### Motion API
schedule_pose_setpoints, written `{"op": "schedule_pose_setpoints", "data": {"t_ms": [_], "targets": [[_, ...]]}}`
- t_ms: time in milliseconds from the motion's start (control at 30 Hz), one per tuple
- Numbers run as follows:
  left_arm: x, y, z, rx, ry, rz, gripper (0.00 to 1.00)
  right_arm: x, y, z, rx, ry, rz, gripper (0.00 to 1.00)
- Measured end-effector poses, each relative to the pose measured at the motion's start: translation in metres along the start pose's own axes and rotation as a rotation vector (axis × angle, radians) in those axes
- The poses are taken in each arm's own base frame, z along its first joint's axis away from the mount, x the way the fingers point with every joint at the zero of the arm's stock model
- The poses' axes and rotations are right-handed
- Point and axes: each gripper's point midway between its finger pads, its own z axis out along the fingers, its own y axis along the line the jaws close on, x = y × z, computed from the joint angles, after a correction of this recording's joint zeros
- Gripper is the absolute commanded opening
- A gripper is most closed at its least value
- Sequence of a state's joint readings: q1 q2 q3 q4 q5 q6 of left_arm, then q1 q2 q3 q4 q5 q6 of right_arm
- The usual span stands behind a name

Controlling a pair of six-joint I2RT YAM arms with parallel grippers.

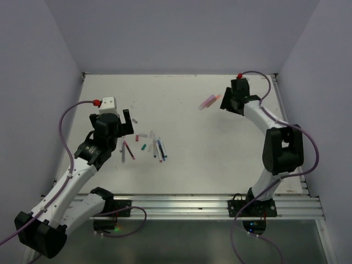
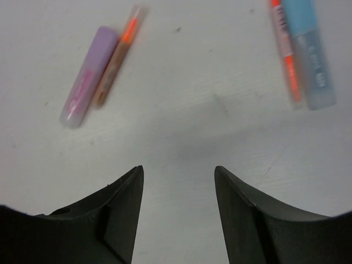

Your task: Open the pen caps

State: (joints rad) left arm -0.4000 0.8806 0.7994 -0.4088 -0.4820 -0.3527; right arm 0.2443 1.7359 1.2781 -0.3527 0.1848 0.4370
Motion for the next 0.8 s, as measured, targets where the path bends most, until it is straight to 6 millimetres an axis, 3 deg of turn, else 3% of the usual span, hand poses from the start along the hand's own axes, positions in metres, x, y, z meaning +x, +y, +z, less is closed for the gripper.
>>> {"op": "schedule_pose_setpoints", "data": {"t_ms": [100,200,433,600,800], "targets": [[0.003,0.0,0.002,-0.002,0.008,0.01,1.0,-0.03,-0.051,0.019,0.102,-0.01,0.07,0.58],[0.005,0.001,0.002,-0.002,0.011,0.016,1.0,-0.043,-0.081,0.039,0.158,0.004,0.11,0.58],[0.002,0.001,0.001,0.003,-0.002,0.023,1.0,-0.038,-0.137,0.081,0.263,0.09,0.177,0.57],[0.002,0.001,0.001,0.004,-0.002,0.024,1.0,-0.026,-0.164,0.088,0.326,0.136,0.202,0.56],[0.003,0.0,0.001,0.006,0.002,0.031,1.0,-0.025,-0.172,0.096,0.337,0.15,0.213,0.54]]}}
